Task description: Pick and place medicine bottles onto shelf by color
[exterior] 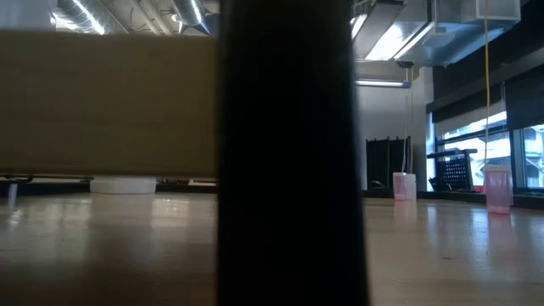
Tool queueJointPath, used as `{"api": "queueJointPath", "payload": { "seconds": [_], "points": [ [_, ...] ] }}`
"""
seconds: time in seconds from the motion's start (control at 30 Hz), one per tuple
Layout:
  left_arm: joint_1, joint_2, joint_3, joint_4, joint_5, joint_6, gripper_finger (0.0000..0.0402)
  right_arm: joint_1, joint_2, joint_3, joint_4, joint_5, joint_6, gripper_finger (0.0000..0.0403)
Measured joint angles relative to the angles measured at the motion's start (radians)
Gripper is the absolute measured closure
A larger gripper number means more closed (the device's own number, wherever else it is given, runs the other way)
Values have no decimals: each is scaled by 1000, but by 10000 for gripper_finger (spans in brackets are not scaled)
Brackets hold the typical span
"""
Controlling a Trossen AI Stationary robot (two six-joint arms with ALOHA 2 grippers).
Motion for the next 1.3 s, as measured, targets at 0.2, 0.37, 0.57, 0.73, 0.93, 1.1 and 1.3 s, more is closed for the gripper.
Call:
{"api": "queueJointPath", "payload": {
  "seconds": [0.2, 0.37, 0.57, 0.73, 0.93, 1.1, 1.3],
  "points": [
    [0, 0, 0, -25, 0, -2, 179, 0, 0, 0, 0, 0, 0, 187],
    [0, 0, 0, -25, 0, 4, 179, 0, 0, 0, 0, 0, 0, 187],
    [3, 0, 0, -25, 0, 27, 179, 0, 0, 0, 0, 0, 0, 187],
    [3, 0, 0, -24, 43, 44, 179, 0, 0, 0, 0, 0, 0, 187],
    [4, 0, 0, -25, 44, 41, 179, 0, 0, 0, 0, 0, 0, 187],
    [12, -27, 11, -67, 20, -36, 179, 0, 0, 0, 0, 0, 0, 187],
    [16, -72, 79, -219, -99, -89, 179, 0, 0, 0, 0, 0, 0, 187]
  ]
}}
